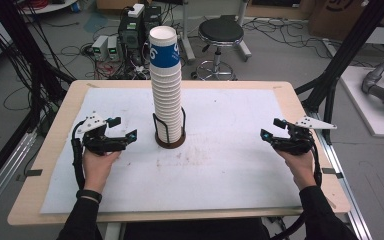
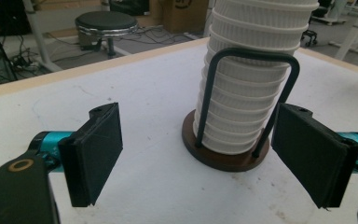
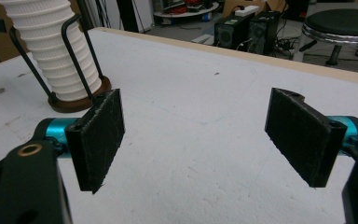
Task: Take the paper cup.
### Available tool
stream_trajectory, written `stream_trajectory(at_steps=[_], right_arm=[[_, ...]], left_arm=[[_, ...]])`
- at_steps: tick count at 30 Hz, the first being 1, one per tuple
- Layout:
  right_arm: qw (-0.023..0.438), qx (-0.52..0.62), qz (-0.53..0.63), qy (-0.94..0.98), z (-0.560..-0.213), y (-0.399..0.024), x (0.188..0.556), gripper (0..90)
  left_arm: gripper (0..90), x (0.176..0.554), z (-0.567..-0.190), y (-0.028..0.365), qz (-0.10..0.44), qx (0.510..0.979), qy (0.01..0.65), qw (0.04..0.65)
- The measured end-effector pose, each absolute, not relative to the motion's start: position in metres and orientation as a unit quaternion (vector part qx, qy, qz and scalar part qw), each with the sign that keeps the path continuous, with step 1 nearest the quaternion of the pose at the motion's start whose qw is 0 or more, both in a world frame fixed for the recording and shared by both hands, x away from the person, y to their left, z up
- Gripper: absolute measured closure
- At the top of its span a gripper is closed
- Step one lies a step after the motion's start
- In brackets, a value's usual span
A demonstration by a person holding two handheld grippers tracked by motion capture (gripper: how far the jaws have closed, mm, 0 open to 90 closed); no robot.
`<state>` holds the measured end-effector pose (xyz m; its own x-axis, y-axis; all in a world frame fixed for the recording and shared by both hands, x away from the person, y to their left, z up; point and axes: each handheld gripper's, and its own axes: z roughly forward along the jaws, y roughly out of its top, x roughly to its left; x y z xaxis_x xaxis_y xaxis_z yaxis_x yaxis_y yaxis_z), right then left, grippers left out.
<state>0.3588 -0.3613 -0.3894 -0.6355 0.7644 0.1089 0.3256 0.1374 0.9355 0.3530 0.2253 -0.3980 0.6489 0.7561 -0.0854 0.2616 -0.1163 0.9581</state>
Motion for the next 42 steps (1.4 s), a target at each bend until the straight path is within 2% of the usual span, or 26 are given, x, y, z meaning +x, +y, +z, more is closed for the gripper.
stream_trajectory(at_steps=[10, 22, 25, 42], right_arm=[[0.2, 0.375, 0.537, 0.729, -0.391, -0.361, 0.36, 20.0], [0.199, 0.37, 0.534, 0.733, -0.391, -0.358, 0.362, 20.0], [0.201, 0.367, 0.534, 0.734, -0.391, -0.356, 0.363, 20.0], [0.199, 0.364, 0.536, 0.735, -0.391, -0.355, 0.362, 20.1]], left_arm=[[13.9, 0.35, -0.386, 0.225, 0.211, 0.715, 0.341, 0.573], [9.6, 0.354, -0.354, 0.212, 0.206, 0.719, 0.308, 0.588], [7.0, 0.36, -0.344, 0.206, 0.199, 0.711, 0.303, 0.603], [6.5, 0.392, -0.286, 0.173, 0.193, 0.714, 0.259, 0.621]])
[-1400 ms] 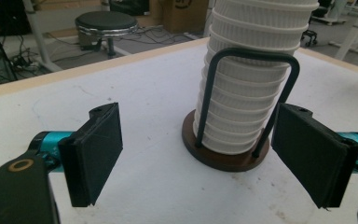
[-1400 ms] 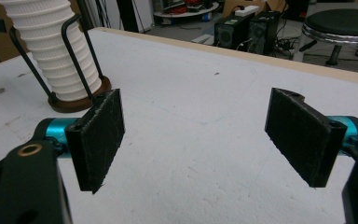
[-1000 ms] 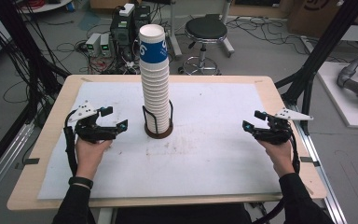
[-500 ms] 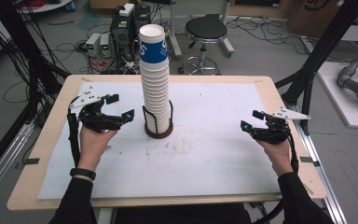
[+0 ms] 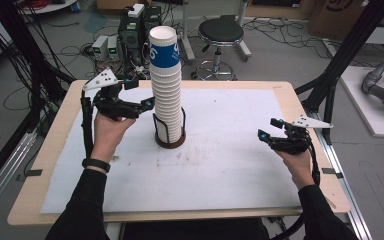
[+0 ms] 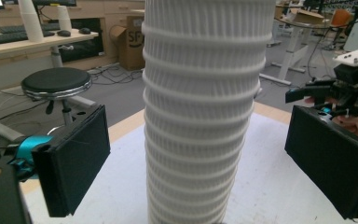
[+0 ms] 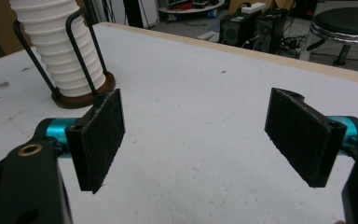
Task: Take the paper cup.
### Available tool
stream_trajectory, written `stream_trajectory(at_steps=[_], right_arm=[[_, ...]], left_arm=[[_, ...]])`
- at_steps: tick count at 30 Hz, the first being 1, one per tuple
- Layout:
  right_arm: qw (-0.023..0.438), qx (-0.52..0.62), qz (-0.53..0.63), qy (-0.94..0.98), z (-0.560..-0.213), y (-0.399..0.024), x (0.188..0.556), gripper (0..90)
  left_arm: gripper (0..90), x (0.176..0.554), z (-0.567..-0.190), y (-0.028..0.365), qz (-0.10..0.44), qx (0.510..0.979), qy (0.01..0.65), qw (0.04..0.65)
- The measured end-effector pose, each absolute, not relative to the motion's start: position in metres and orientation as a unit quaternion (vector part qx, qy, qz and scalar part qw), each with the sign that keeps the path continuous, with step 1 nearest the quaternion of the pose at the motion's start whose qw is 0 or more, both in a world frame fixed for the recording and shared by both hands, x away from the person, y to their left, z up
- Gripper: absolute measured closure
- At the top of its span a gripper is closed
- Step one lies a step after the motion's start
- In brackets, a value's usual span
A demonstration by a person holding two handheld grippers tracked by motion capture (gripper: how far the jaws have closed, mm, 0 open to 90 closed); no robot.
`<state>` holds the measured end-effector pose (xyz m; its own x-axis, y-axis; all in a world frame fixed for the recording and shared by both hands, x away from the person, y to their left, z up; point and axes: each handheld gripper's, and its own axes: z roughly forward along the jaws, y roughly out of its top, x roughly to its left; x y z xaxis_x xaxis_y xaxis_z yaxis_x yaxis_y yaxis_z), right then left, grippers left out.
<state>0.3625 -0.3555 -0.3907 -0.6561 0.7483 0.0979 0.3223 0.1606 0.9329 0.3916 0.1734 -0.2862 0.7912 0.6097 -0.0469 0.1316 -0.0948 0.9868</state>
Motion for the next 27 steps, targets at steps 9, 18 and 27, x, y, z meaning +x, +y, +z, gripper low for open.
stream_trajectory(at_steps=[9, 18, 27], right_arm=[[0.194, 0.361, 0.537, 0.737, -0.391, -0.355, 0.363, 20.1], [0.192, 0.36, 0.537, 0.738, -0.391, -0.354, 0.363, 20.0], [0.19, 0.355, 0.541, 0.738, -0.391, -0.352, 0.362, 20.0]], left_arm=[[6.5, 0.407, -0.266, 0.157, 0.178, 0.715, 0.24, 0.632], [6.5, 0.418, -0.257, 0.145, 0.175, 0.724, 0.232, 0.626], [6.5, 0.43, -0.257, 0.137, 0.167, 0.731, 0.232, 0.62]])
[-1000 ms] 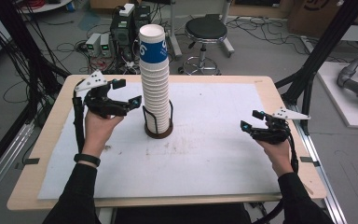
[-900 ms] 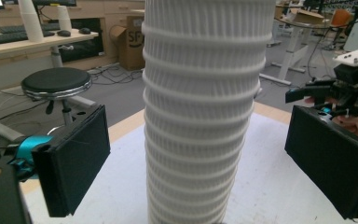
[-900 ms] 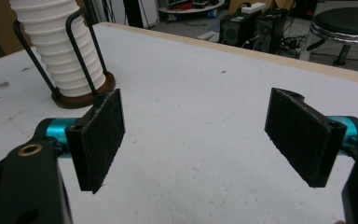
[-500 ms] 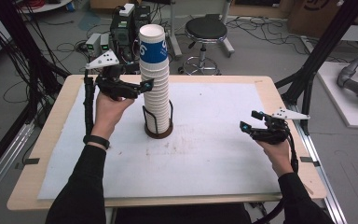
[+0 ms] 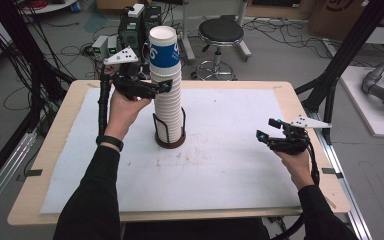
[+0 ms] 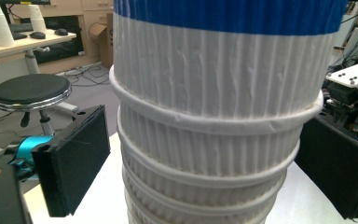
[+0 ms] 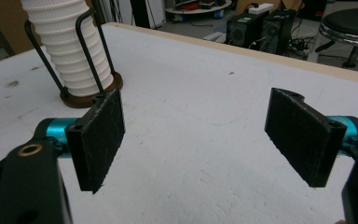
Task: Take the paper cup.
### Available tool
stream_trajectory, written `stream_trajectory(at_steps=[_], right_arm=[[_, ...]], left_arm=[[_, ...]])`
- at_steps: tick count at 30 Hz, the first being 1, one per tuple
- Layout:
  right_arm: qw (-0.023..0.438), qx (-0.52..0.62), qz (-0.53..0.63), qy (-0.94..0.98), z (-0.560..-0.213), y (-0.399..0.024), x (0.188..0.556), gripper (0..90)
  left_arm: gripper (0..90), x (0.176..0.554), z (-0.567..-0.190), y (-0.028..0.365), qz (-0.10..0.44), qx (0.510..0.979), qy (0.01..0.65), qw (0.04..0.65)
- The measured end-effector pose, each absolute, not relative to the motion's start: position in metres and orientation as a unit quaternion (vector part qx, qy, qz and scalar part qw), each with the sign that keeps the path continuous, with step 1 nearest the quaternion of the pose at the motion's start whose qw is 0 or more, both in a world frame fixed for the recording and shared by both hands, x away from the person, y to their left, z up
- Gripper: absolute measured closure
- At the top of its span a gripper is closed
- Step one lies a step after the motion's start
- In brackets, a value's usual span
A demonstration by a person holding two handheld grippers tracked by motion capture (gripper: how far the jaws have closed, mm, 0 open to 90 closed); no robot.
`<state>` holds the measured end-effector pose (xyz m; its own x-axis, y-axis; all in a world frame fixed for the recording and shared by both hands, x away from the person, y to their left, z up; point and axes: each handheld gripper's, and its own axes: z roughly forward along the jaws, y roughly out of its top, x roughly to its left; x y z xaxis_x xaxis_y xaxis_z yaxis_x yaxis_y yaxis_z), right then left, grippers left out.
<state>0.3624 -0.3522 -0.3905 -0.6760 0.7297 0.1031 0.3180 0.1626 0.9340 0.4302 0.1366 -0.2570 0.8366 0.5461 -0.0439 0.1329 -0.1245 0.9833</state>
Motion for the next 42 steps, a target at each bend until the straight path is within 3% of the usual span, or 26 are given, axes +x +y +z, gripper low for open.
stream_trajectory(at_steps=[4, 7, 18, 42], right_arm=[[0.186, 0.35, 0.547, 0.737, -0.389, -0.35, 0.362, 20.0], [0.178, 0.349, 0.549, 0.738, -0.386, -0.349, 0.363, 20.0], [0.162, 0.305, 0.573, 0.744, -0.351, -0.329, 0.365, 20.1], [0.139, 0.237, 0.61, 0.743, -0.236, -0.251, 0.414, 20.1]], left_arm=[[6.6, 0.432, -0.257, 0.136, 0.166, 0.732, 0.228, 0.62], [11.8, 0.431, -0.257, 0.137, 0.163, 0.733, 0.22, 0.623], [12.0, 0.432, -0.258, 0.137, 0.164, 0.731, 0.217, 0.626], [12.2, 0.432, -0.258, 0.138, 0.162, 0.731, 0.218, 0.626]])
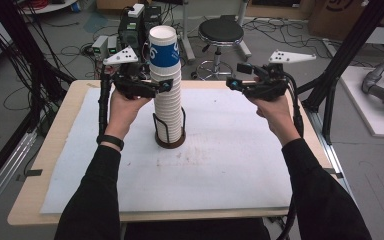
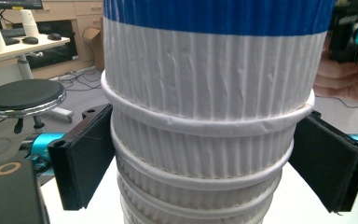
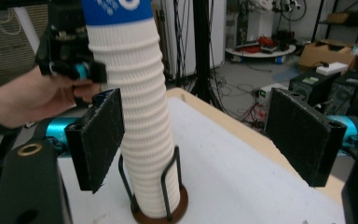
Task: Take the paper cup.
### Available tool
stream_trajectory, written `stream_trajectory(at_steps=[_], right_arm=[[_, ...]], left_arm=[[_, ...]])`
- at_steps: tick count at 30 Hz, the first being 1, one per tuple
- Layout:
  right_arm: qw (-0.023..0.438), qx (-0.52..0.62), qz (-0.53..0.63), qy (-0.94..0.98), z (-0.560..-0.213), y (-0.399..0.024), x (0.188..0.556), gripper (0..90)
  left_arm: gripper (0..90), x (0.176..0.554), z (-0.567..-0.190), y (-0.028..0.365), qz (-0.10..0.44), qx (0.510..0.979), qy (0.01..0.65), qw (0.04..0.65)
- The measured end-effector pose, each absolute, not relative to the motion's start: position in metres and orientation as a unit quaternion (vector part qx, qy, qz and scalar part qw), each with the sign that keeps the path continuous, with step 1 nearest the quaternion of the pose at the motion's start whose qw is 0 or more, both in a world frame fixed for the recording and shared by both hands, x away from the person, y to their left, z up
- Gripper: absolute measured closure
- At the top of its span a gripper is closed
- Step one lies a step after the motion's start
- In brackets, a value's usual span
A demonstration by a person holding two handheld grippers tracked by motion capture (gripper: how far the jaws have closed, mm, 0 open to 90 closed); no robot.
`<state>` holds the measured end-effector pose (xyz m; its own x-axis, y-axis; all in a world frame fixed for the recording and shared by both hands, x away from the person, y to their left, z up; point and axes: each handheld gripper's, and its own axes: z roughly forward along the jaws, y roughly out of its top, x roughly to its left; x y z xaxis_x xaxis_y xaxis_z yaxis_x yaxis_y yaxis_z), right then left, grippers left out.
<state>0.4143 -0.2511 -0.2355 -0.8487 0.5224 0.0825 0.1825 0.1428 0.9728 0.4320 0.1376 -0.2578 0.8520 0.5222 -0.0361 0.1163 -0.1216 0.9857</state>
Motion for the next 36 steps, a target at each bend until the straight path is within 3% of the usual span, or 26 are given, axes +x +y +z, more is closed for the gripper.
stream_trajectory(at_steps=[17, 36], right_arm=[[0.116, 0.198, 0.625, 0.746, -0.175, -0.173, 0.436, 20.1], [0.091, 0.201, 0.623, 0.75, -0.147, -0.107, 0.45, 20.1]], left_arm=[[12.2, 0.432, -0.258, 0.138, 0.162, 0.731, 0.218, 0.626], [12.2, 0.432, -0.257, 0.137, 0.161, 0.733, 0.22, 0.624]])
